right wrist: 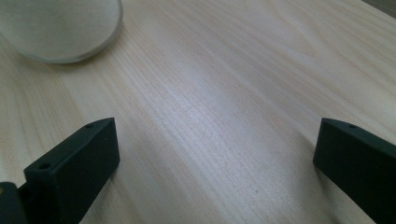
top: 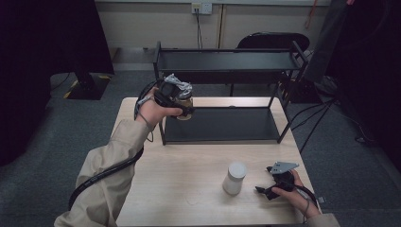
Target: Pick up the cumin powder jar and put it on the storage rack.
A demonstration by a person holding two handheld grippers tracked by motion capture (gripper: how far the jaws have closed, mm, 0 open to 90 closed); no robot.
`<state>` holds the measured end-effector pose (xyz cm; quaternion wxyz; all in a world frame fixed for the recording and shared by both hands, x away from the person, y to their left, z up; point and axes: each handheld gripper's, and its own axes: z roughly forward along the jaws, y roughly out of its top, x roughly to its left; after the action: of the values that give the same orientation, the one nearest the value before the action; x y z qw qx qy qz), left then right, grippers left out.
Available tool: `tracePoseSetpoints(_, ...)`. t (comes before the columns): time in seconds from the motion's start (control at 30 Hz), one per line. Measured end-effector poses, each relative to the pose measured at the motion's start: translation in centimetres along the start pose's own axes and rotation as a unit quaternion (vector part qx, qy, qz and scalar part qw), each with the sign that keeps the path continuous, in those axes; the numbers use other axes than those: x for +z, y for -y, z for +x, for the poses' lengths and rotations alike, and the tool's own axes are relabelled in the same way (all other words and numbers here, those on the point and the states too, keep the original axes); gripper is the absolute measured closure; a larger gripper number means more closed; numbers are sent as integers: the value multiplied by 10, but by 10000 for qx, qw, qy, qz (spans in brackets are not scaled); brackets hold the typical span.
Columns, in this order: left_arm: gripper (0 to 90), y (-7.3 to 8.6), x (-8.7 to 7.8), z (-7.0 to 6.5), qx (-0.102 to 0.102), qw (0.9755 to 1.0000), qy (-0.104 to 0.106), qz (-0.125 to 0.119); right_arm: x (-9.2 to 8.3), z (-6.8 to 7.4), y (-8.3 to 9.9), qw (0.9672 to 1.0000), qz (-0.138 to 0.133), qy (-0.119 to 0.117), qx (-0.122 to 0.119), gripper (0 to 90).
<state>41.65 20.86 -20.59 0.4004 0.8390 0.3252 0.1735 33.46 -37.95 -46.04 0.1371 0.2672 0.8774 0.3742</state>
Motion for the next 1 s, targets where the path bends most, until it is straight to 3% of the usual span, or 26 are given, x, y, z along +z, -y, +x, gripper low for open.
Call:
tracePoseSetpoints(0.5, 307, -55, -3, 6, 26, 9999, -109, 27, 0, 0, 0, 10000, -1, 0, -1, 0)
tracePoseSetpoints(1.0, 308, -88, 1, 19, -133, 9994, -307, -73, 0, 0, 0, 10000, 0, -1, 2, 0)
